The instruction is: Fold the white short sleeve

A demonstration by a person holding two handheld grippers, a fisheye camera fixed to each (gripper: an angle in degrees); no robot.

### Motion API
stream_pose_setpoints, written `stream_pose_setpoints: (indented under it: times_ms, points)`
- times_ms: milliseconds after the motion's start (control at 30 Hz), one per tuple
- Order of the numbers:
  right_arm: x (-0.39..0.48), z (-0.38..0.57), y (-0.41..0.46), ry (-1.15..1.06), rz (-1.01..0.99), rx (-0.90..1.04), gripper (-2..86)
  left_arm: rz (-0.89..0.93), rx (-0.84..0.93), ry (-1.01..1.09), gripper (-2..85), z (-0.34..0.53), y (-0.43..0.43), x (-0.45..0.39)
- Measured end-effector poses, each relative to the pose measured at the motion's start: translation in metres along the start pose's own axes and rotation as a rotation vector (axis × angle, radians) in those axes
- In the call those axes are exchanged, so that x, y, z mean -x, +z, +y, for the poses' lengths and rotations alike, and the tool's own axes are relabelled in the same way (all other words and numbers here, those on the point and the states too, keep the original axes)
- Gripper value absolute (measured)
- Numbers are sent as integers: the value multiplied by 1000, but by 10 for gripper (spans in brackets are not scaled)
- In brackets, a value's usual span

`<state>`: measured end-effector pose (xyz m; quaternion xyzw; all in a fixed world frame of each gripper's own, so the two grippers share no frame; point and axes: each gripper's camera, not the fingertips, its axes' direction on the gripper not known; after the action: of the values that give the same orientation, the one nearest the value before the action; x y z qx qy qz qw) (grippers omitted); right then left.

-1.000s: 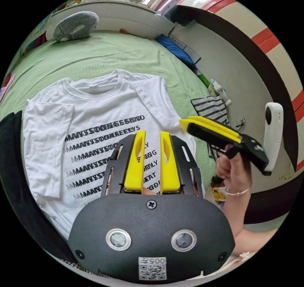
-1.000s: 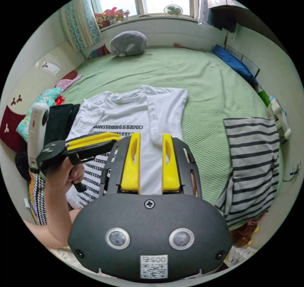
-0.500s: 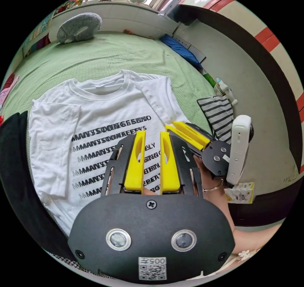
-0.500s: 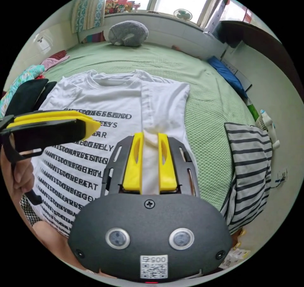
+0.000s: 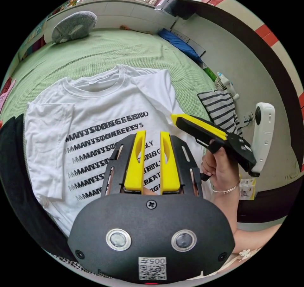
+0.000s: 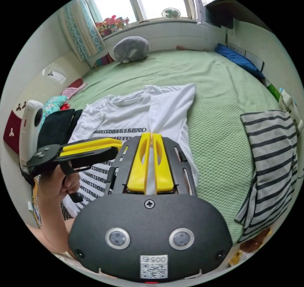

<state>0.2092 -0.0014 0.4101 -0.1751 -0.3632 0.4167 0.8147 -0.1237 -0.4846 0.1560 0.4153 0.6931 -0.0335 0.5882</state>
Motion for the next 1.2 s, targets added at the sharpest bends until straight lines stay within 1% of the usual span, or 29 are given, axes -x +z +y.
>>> stream_pose_setpoints:
  times_ms: [33,67,100,200,233,333,400,467,600,700,767,833,933,1000,1067,1200]
  points:
    - [1,0,10,-7,17,52,12,-1,5,1,82,-1,1,-1]
    - [2,0,24,-11,57,148,25,-2,6,1,82,-1,1,-1]
    - [2,0,30,-12,81,191,28,-3,6,2,82,-1,1,-2]
    - [6,2,24,-27,67,212,47,-9,10,4,83,-1,1,-3]
    - [9,3,20,-39,70,212,53,-11,10,3,83,-1,0,-3]
    - [18,11,2,-86,111,125,64,-4,7,0,83,-2,-1,-3]
    - [22,13,-5,-96,160,82,67,-2,9,3,83,-2,-1,-4]
    - [24,15,-7,-74,260,17,64,-9,13,11,82,-1,-2,-6]
    - [18,15,4,-21,358,75,64,-16,16,15,83,-1,-2,-8]
    - [18,16,17,-64,382,116,46,-14,25,14,82,-2,-1,-8]
    - [20,17,31,-104,438,166,20,-18,31,22,82,-2,-1,-10]
    - [20,17,29,-102,454,156,7,-21,37,29,82,-3,-1,-12]
    - [8,17,22,-30,496,133,-3,-25,42,39,82,-3,-1,-15]
    - [-1,18,18,8,491,120,-5,-27,44,41,83,-3,-2,-15]
    - [-9,19,18,49,425,131,-4,-32,43,40,83,-3,-4,-14]
    - [-6,22,4,43,422,117,-3,-32,34,27,83,-2,-9,-10]
